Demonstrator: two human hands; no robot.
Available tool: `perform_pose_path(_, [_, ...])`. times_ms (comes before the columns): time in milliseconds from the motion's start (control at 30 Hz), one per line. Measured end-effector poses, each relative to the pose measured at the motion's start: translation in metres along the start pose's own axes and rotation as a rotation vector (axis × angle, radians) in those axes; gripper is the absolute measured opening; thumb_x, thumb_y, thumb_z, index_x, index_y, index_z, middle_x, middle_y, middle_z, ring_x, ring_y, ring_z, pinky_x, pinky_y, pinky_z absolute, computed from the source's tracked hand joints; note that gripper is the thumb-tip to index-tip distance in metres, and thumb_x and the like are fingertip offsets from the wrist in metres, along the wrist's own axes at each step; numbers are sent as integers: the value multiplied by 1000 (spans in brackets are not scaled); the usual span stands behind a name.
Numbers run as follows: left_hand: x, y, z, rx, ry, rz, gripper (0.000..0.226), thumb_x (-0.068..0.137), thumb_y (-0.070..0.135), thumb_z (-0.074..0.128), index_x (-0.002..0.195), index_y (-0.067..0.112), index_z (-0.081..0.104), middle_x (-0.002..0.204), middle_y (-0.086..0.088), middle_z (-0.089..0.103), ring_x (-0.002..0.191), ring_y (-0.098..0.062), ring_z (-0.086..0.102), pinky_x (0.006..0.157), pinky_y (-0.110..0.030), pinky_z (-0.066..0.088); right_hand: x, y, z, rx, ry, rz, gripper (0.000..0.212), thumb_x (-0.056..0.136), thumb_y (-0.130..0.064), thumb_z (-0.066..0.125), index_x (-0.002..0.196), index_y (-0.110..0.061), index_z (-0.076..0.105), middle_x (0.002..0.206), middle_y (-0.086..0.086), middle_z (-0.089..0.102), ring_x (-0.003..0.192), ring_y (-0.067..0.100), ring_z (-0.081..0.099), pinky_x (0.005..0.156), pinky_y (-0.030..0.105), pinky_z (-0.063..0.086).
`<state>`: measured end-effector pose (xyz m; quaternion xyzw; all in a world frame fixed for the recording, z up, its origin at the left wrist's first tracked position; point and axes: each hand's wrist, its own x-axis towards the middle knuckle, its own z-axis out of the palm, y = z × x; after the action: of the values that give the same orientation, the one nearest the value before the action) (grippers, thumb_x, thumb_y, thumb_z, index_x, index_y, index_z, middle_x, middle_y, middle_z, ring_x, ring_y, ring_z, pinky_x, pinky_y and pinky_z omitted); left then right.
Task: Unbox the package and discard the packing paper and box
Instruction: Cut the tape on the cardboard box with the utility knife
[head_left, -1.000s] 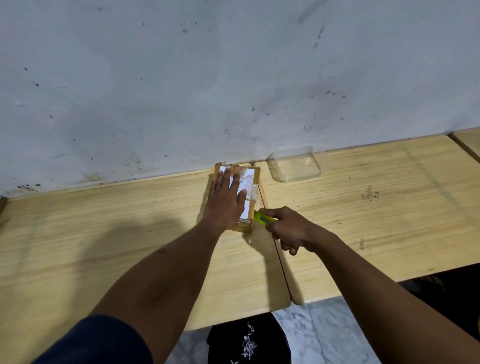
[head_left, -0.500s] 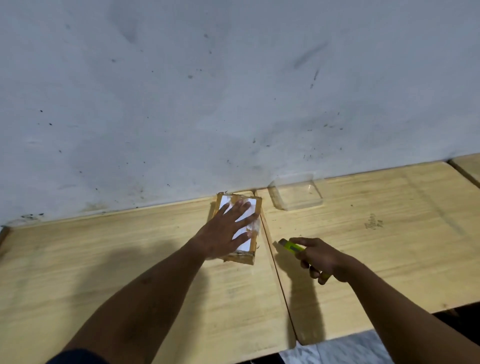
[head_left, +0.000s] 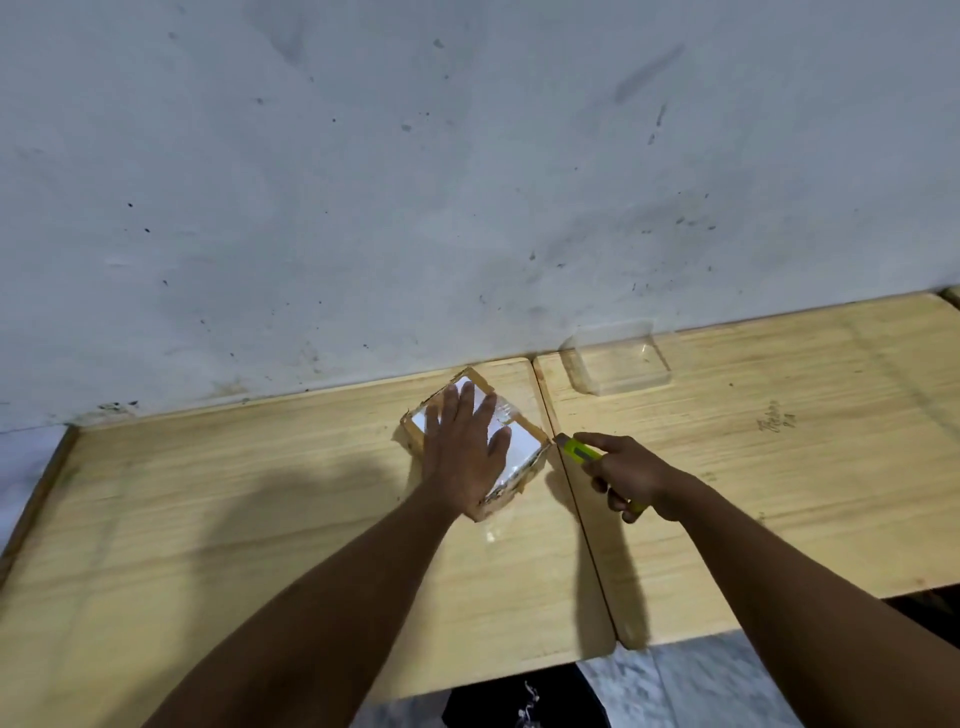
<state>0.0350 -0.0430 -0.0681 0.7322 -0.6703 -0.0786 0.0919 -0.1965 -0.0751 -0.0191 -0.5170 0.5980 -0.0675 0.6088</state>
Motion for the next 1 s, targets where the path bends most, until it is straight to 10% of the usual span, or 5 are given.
perform_pose_path(300, [23,-61,-8,128,-74,412,66,99,58,18,156,25,27,164,-9,19,153,-23,9,122,-43,14,0,9,-1,-11,19,-2,56,97,-10,45,146,-37,43,74,11,50,42,19,37,46,25,32])
perform_pose_path(633, [-2,31,8,-87,67,-365,57,104,43,27,157,22,19,166,-10,8,153,-29,-2,121,-48,-1,0,-10,2,64,131,-127,59,98,-12,44,148,-44,37,76,9,51,47,18,42,42,26,37])
perform_pose_path(1000, [5,-2,-6,60,-5,-46,60,105,46,23,157,17,20,166,-11,10,153,-27,0,124,-42,1,2,-23,17,70,97,-145,61,96,-8,41,146,-44,39,75,8,51,42,15,41,41,25,37])
